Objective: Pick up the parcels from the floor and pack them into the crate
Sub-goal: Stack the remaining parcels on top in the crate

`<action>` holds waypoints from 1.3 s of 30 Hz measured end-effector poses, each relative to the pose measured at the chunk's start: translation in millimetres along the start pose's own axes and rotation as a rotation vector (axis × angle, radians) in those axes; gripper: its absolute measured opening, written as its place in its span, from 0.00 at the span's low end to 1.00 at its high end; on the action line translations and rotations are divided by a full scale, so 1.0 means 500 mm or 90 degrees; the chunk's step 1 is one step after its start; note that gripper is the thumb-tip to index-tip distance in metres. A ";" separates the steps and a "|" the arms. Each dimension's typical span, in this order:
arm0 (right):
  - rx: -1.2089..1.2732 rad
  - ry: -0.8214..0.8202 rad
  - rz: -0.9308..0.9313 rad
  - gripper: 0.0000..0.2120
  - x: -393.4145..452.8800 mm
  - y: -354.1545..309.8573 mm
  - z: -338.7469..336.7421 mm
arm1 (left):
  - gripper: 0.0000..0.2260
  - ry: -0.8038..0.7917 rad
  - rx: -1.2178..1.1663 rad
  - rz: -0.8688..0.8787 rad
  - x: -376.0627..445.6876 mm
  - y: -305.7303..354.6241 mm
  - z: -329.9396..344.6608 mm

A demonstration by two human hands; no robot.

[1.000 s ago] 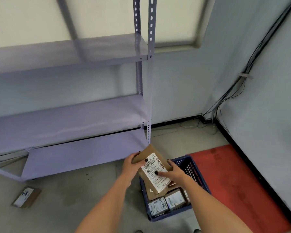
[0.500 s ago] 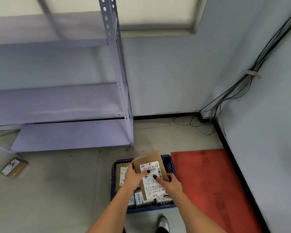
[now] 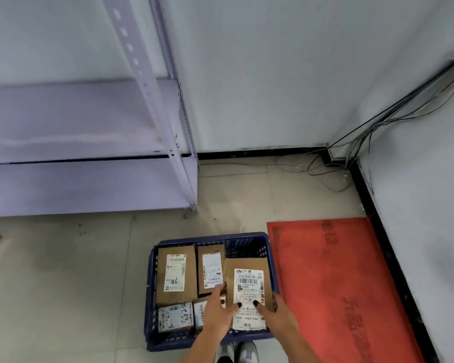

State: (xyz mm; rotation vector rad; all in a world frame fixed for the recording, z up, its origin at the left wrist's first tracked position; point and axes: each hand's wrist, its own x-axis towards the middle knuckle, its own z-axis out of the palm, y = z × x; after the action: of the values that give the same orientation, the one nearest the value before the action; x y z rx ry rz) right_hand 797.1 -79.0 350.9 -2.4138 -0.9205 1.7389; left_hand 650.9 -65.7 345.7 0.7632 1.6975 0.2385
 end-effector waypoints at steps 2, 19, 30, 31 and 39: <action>-0.005 0.013 -0.015 0.28 0.094 0.004 0.022 | 0.24 -0.008 -0.036 -0.011 0.102 -0.029 0.031; -0.076 0.048 -0.055 0.23 0.616 0.122 0.183 | 0.26 0.003 -0.018 0.003 0.546 -0.234 0.219; -0.063 -0.013 -0.077 0.26 0.621 0.091 0.200 | 0.25 0.014 -0.049 -0.054 0.558 -0.213 0.237; -0.061 -0.013 -0.077 0.26 0.602 0.084 0.195 | 0.25 0.008 -0.054 -0.060 0.539 -0.199 0.228; 0.063 -0.043 -0.063 0.32 0.306 -0.007 0.111 | 0.29 0.046 -0.139 -0.023 0.238 -0.033 0.078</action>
State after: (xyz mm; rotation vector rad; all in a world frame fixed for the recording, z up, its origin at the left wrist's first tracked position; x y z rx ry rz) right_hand 777.8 -20.8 200.0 -2.2227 -0.9205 1.7951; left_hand 671.2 -16.4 231.3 0.5667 1.7186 0.4242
